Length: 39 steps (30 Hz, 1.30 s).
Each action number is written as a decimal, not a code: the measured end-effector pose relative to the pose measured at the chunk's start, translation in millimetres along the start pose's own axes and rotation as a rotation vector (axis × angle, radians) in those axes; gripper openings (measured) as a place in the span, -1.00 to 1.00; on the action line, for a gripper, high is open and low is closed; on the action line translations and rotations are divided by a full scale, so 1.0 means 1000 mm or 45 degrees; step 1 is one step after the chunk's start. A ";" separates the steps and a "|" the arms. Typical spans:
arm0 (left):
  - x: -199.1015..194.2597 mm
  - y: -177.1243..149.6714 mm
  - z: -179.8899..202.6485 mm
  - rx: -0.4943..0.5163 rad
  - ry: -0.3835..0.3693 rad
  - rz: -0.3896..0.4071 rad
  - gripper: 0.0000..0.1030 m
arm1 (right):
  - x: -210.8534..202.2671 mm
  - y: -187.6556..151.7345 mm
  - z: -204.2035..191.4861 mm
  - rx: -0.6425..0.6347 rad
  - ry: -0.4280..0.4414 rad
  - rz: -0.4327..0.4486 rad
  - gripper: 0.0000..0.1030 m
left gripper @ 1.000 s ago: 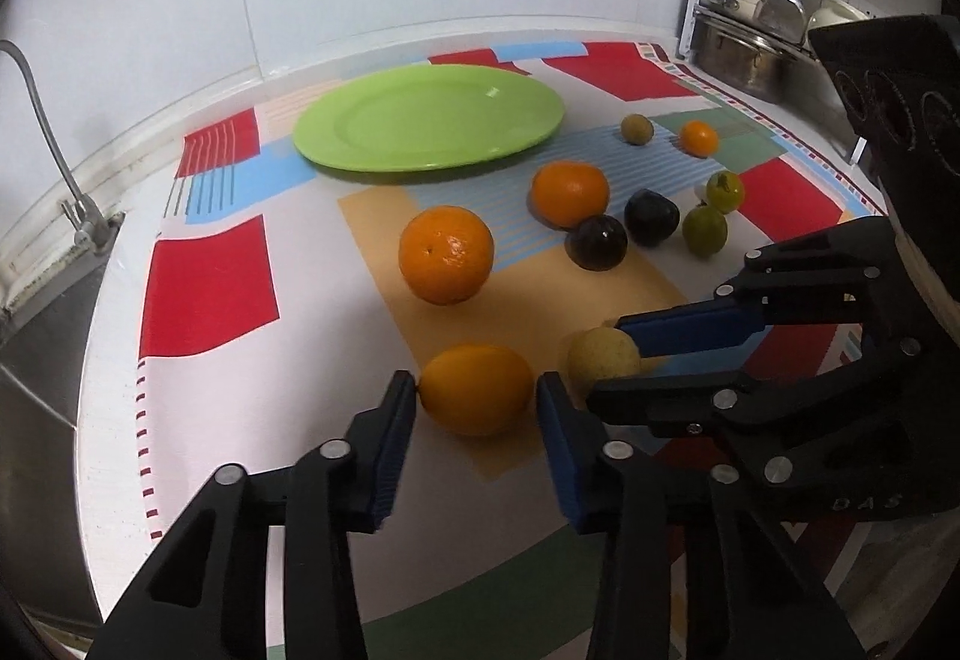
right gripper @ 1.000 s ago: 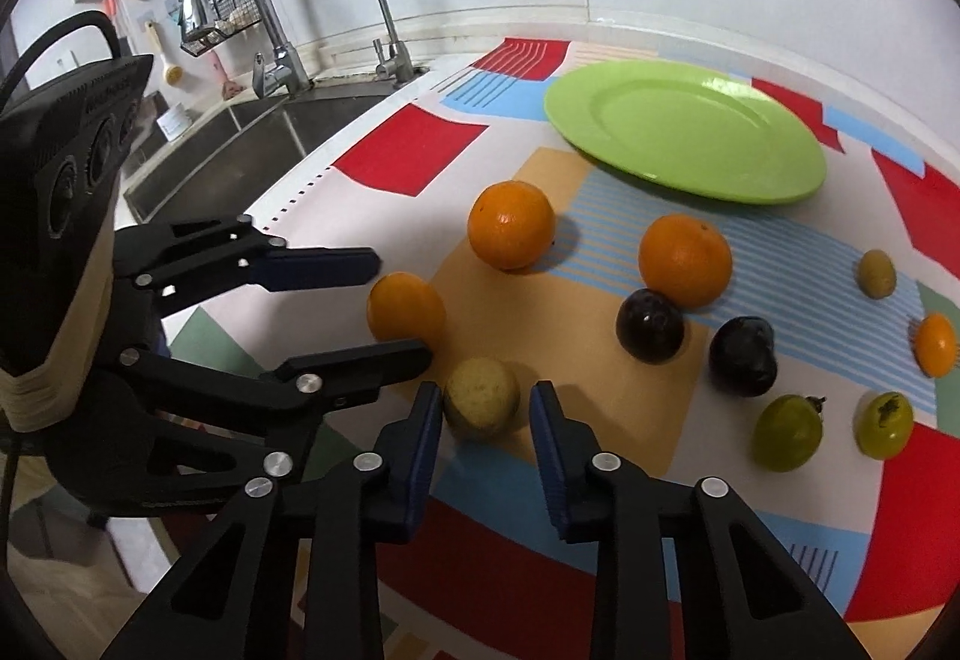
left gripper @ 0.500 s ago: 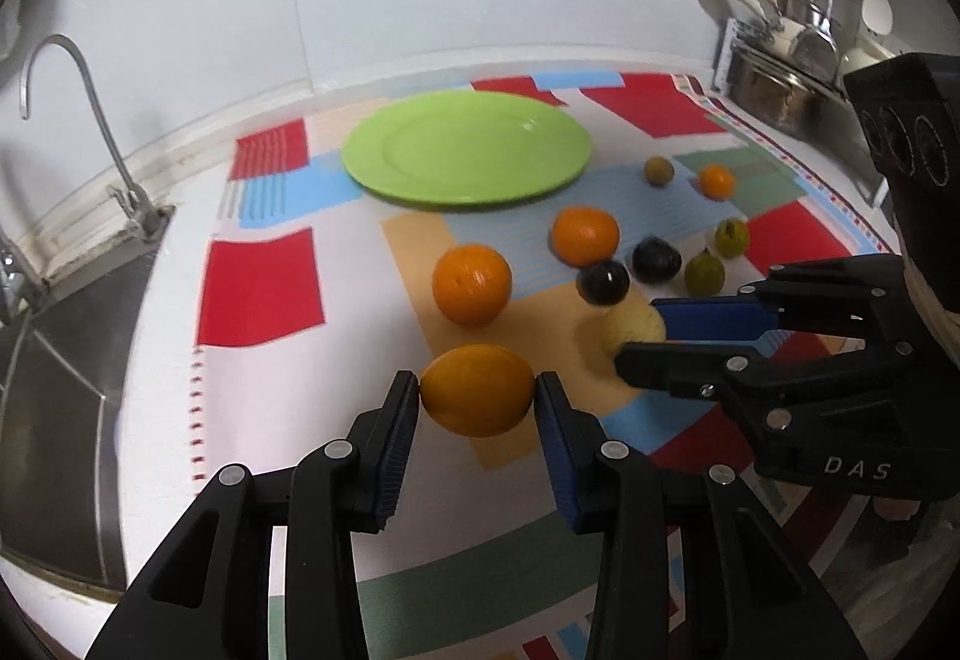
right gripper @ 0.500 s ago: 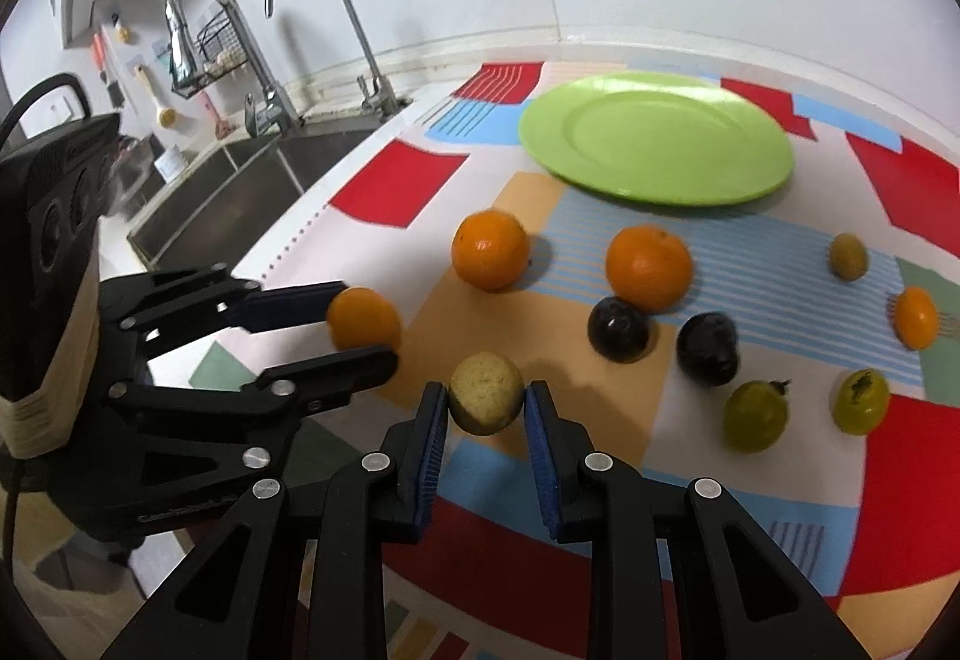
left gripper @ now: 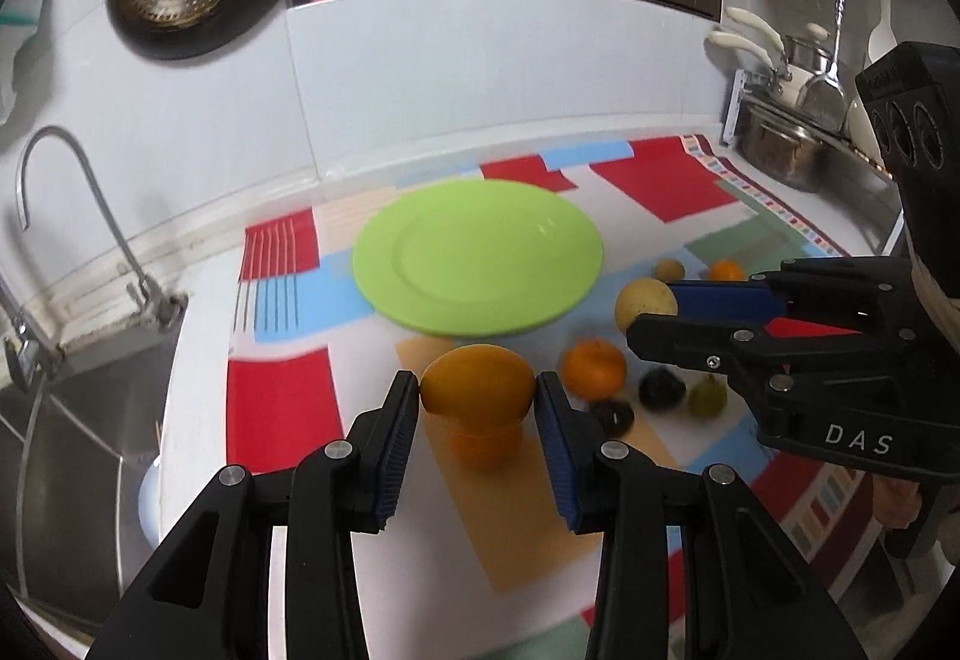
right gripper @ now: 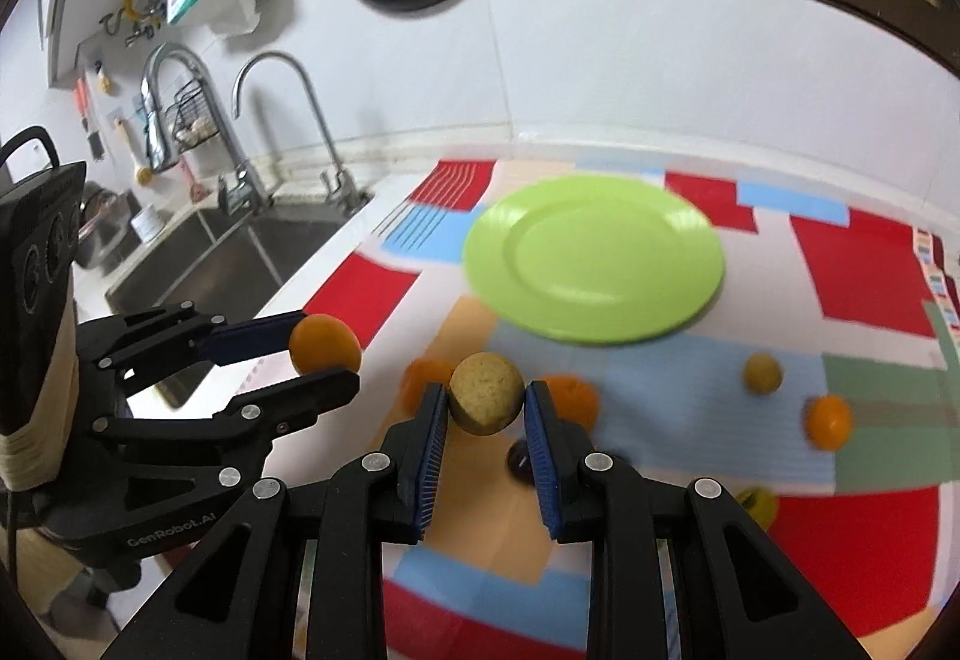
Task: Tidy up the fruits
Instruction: 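Carry both held fruits onto the green plate and open both tools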
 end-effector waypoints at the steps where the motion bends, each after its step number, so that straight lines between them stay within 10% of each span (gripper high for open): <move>1: 0.003 0.005 -0.002 0.003 0.000 0.003 -0.24 | 0.001 0.004 0.003 0.002 -0.003 0.002 -0.46; 39: 0.140 0.070 -0.023 0.004 -0.085 -0.237 -0.19 | 0.124 0.071 0.080 0.041 -0.058 -0.316 -0.46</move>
Point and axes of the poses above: each gripper's, at about its wrist camera, not at the fingertips, and x roughly the way its jaws point, z to its right, y to its top, the point moved 2 cm from there along x, roughly the way its jaws point, and after that the axes turned 7 degrees about -z, right-handed, at the moved point
